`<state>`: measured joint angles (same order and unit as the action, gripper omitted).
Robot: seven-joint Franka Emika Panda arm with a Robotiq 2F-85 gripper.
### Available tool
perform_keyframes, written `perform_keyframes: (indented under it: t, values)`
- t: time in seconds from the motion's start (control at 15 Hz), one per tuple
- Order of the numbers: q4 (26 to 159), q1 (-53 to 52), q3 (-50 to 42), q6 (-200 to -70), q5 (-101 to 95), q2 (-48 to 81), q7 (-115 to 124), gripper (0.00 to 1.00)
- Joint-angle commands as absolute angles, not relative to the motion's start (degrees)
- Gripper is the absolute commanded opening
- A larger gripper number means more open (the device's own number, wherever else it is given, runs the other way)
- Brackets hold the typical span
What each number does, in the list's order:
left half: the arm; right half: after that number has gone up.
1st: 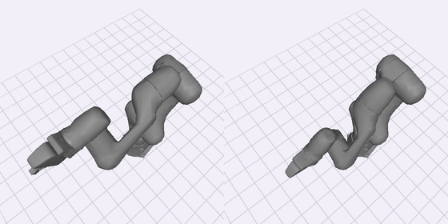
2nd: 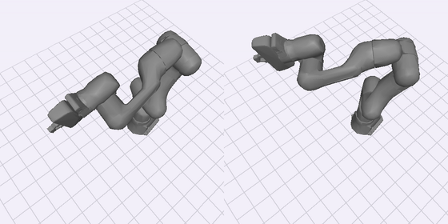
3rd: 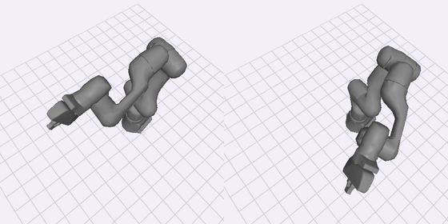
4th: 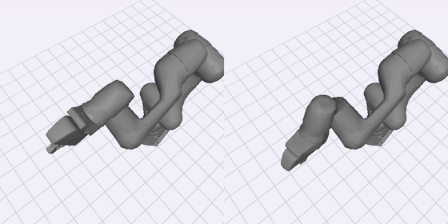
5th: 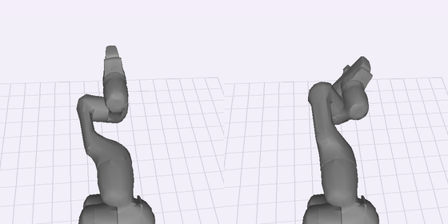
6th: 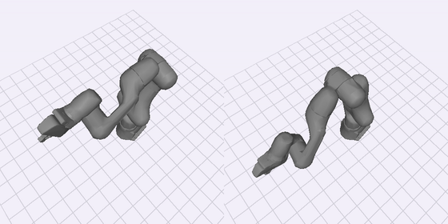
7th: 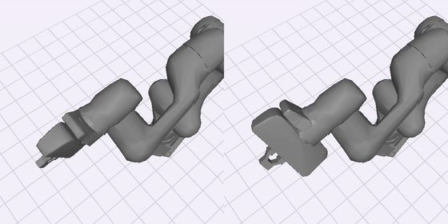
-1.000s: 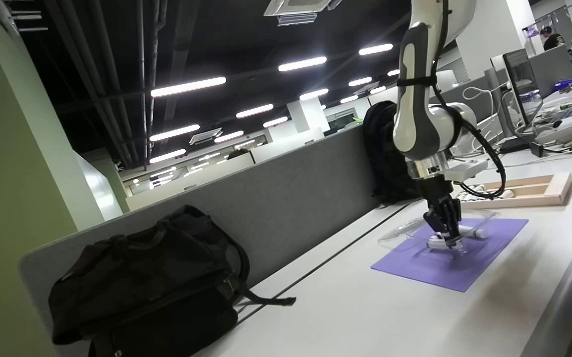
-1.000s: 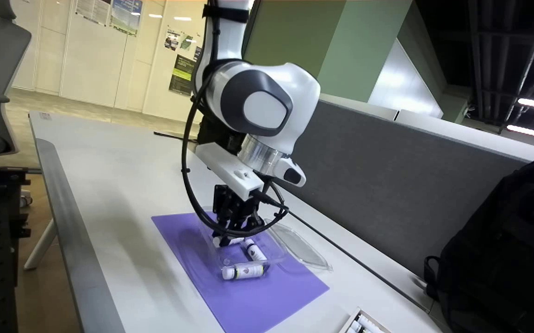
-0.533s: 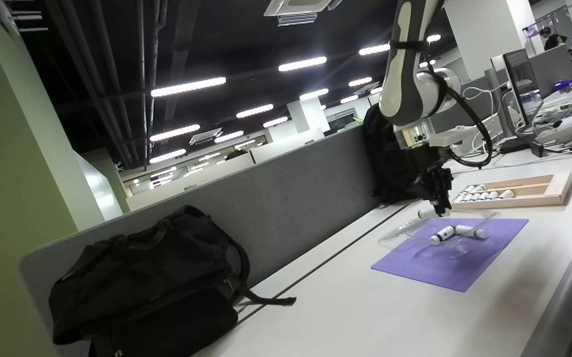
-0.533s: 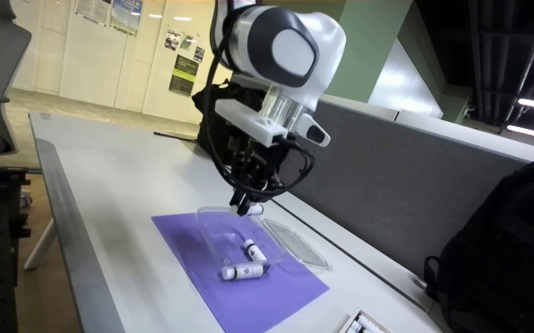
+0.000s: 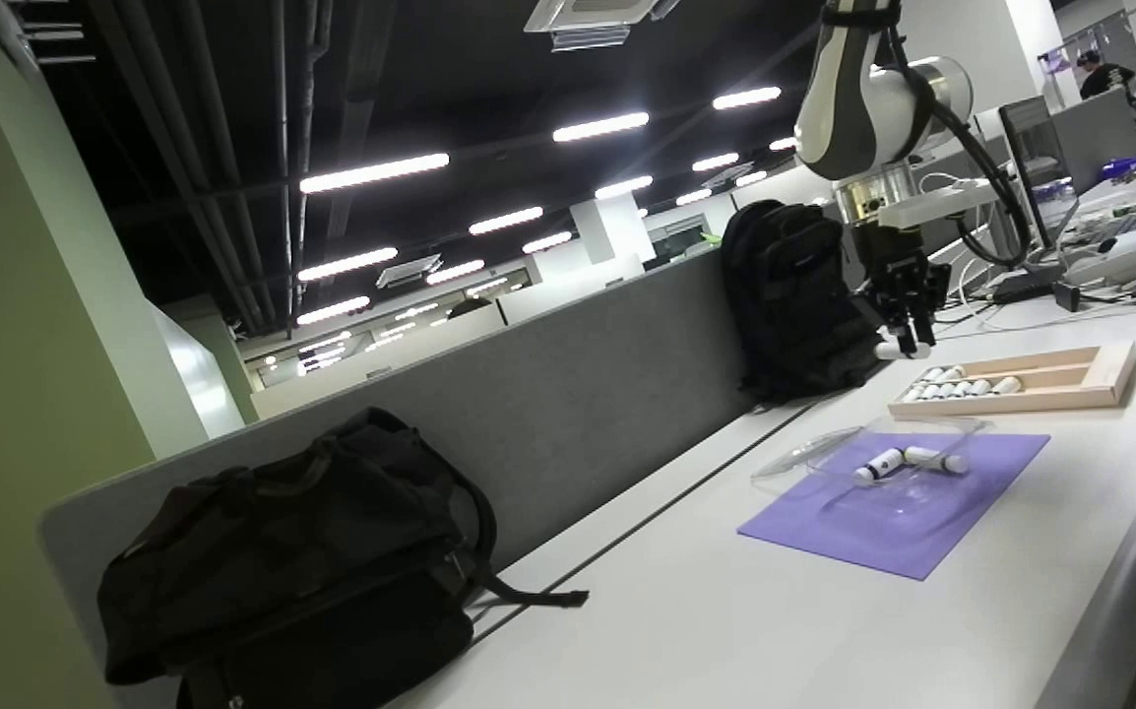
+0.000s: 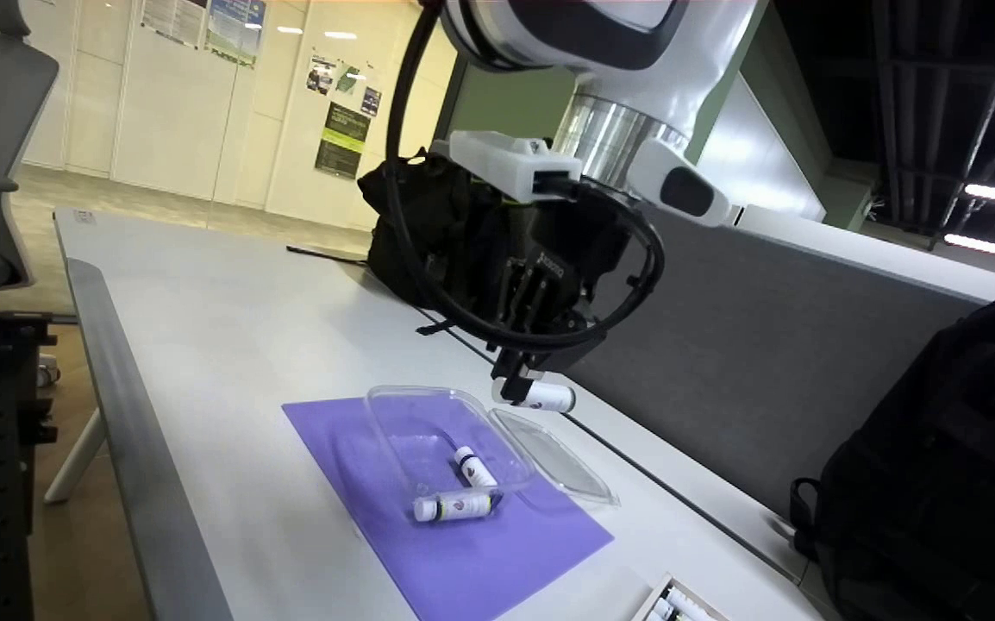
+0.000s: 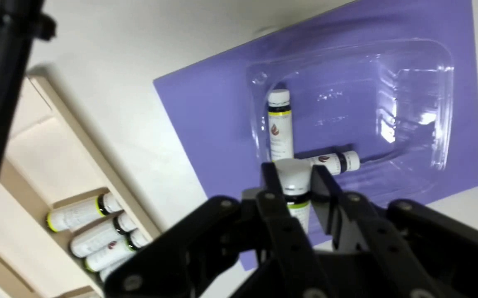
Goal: Take a bottle from the clear container and put it on the tray
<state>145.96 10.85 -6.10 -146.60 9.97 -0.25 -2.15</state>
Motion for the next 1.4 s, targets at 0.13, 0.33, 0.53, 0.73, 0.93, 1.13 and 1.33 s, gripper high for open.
perform_keyframes:
  t: [0.13,0.33,0.53,0.73,0.93,1.13,1.33]
  values:
    - [148.7,12.25,-10.54,-147.59,14.03,-0.99,-2.22,0.25]
    - [149.85,13.42,-11.92,-147.9,15.55,-0.59,-2.29,0.25]
    - [149.86,13.21,-11.84,-147.96,15.69,-0.6,-2.24,0.25]
    - [149.35,13.36,-12.03,-148.49,17.2,0.27,-3.03,0.06]
    - [147.19,14.14,-12.8,-148.52,27.84,3.37,-7.55,0.06]
    - [144.4,15.93,-12.89,-147.92,40.46,7.0,-12.03,0.06]
    - [140.75,18.52,-13.3,-146.9,48.72,11.72,-15.53,0.06]
